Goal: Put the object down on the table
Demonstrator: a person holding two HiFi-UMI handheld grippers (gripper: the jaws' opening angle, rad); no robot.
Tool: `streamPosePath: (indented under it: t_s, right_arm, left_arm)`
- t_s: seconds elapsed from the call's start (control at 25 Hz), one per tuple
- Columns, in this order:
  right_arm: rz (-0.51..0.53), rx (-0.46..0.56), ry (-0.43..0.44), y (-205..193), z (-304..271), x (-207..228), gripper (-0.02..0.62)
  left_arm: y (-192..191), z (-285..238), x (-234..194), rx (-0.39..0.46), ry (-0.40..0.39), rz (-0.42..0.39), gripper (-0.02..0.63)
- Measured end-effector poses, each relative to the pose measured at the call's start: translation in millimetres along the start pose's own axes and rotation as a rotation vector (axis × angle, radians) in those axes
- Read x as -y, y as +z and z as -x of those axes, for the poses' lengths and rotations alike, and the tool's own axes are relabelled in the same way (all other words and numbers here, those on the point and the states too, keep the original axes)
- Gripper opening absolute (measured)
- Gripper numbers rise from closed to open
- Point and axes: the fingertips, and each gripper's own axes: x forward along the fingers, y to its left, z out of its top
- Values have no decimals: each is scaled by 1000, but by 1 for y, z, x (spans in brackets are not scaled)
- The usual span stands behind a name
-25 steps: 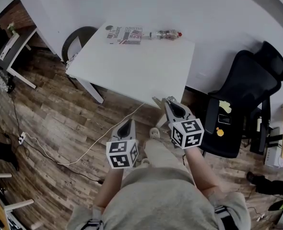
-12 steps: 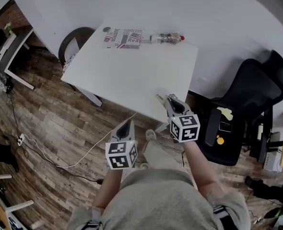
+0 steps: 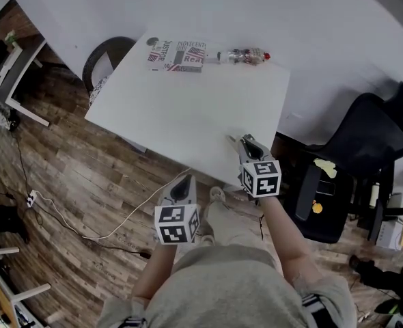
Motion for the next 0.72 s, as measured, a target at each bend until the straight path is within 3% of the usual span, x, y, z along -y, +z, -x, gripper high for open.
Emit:
streamPosePath:
  t_s: [0.72]
  right_arm:
    - [-40,-99,-14,-28,-40,25,21]
  left_arm:
    - [4,-29,2,-20,-19,-1,11]
